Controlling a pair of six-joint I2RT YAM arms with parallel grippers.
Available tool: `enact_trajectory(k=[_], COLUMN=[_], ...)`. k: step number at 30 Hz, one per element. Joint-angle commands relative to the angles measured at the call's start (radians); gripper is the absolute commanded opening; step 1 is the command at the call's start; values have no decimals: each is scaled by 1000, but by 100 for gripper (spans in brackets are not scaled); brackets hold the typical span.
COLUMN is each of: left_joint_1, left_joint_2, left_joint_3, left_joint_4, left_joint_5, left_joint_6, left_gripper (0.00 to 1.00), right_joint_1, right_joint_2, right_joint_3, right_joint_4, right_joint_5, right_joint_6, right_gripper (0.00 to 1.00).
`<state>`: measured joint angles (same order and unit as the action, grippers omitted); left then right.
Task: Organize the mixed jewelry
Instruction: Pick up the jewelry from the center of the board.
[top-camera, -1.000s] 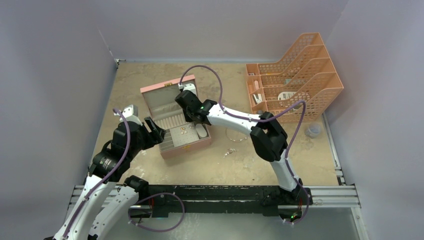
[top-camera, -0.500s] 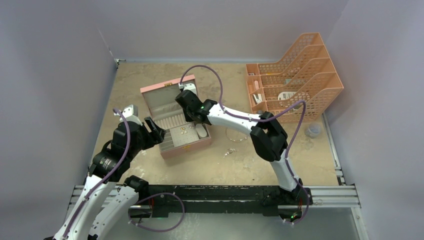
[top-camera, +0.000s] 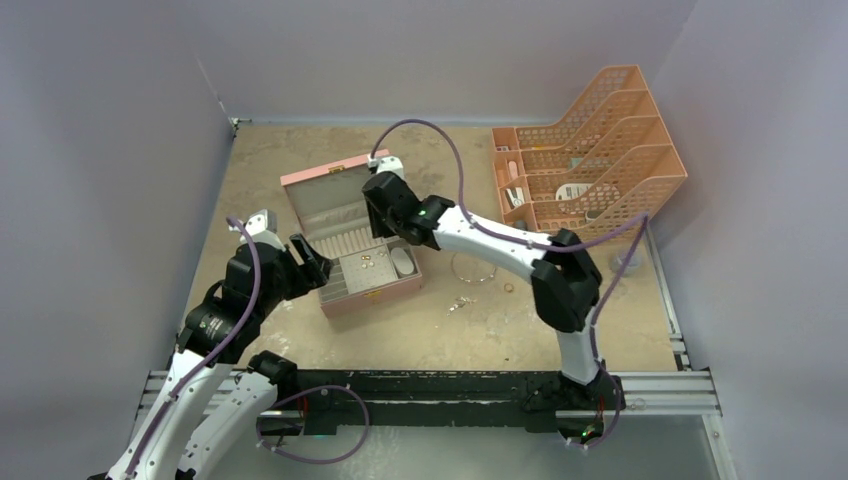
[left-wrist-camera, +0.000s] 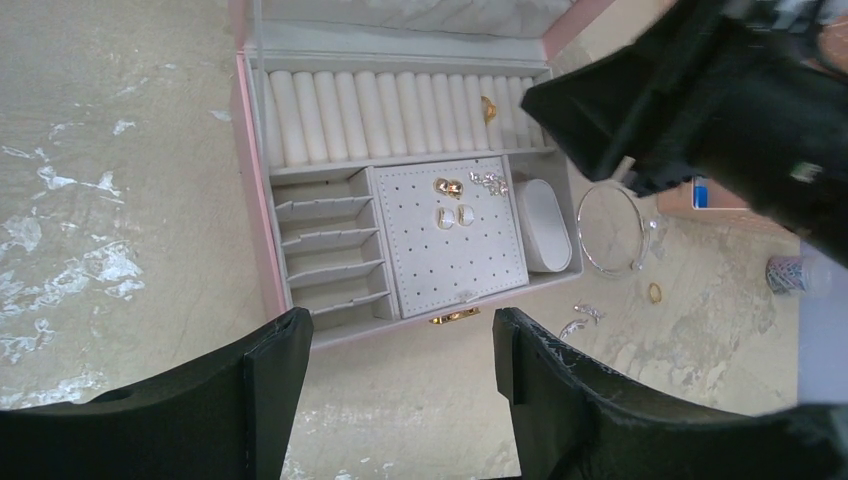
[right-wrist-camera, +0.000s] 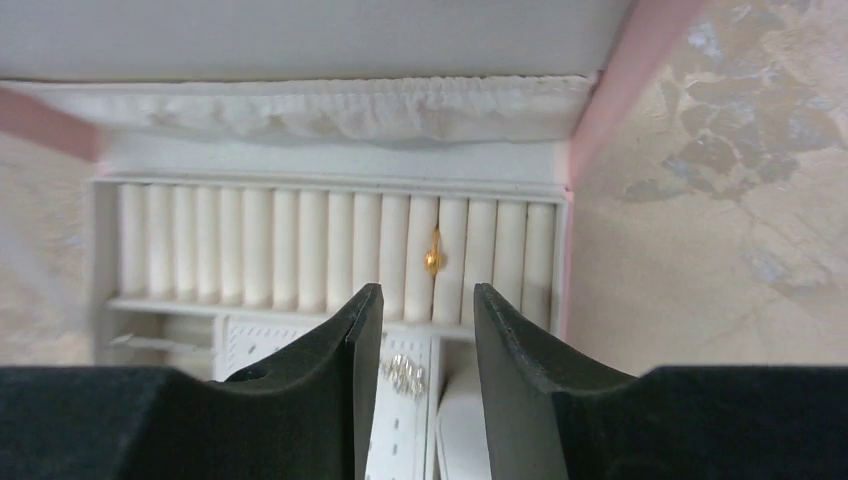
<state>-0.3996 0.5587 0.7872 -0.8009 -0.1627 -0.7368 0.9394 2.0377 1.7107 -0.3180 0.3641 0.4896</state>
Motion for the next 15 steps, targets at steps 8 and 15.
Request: enact_trajectory(k=[8,15], left_joint_1=[4,4], left_joint_2=[-23,7], left_joint_3=[26,92], left_joint_4=[69,109], left_joint_5=[113,199], left_joint_6=[45,43], left_gripper=[68,68], right_joint_1=[-7,-14], right_joint_2=[-463,-756], right_joint_3=[-420,-768], right_joint_4=[145,143], right_joint_5=[50,126], right_joint_6=[151,366], right_gripper=[40,42])
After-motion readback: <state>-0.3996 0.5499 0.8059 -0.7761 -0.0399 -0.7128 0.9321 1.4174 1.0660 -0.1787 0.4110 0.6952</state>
